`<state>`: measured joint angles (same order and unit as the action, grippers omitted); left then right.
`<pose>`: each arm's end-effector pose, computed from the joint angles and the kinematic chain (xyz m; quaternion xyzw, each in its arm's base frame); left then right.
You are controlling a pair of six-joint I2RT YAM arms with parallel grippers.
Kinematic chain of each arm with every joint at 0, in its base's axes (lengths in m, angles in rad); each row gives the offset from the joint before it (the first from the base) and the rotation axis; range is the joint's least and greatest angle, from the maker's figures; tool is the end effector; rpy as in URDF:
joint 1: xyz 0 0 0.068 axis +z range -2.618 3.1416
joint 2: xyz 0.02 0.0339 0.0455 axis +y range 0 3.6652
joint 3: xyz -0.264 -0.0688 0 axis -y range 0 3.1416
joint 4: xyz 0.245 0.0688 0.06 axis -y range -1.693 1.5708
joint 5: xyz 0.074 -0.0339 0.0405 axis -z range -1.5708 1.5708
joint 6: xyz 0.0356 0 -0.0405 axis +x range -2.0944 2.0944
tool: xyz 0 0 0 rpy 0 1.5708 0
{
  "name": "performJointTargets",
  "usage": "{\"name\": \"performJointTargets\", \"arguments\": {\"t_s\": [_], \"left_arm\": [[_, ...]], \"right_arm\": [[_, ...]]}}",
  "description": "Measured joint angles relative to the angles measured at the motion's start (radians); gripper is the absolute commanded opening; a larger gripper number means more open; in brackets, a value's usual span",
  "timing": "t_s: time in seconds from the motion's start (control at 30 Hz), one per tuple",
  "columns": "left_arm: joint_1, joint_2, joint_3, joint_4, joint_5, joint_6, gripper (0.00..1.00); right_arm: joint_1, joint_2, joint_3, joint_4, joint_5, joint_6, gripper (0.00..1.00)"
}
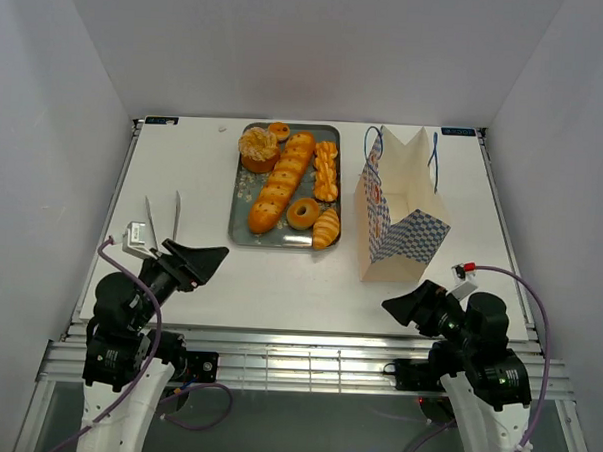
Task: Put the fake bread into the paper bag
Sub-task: Pick up the clamp at the center of the board.
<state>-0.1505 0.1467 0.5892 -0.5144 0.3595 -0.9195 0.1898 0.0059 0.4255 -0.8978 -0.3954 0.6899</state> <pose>0.0590 -0.0216 0.3035 -0.1573 0.7134 -0.4543 0.5099 0.0467 0.0229 0.2205 0.1084 0.8370 0.3688 0.3895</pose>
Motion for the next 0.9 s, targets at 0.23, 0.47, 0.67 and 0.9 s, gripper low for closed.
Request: {"name": "performJointTargets", "arguments": {"t_s": [0.23, 0.47, 0.67, 0.9], "left_arm": [[-0.020, 0.057, 0.000, -0.045, -0.008, 0.030, 0.98], [-0.024, 0.356, -0.026, 0.076, 0.091, -0.008, 0.98], [-0.024, 0.490, -0.018, 0.091, 0.107, -0.001, 0.98], [-0.024, 0.495, 0.015, 0.130, 0.136, 0.007, 0.98]], "right_arm": [[0.000, 0.000, 0.058, 0.001, 0.064, -0.042, 0.90], [0.000, 0.071, 0.161, 0.003, 0.087, -0.074, 0.90], [0.000, 0.177, 0.294, 0.008, 0.126, -0.163, 0.91], [0.000, 0.435, 0.539, -0.009, 0.252, -0.274, 0.90]]}}
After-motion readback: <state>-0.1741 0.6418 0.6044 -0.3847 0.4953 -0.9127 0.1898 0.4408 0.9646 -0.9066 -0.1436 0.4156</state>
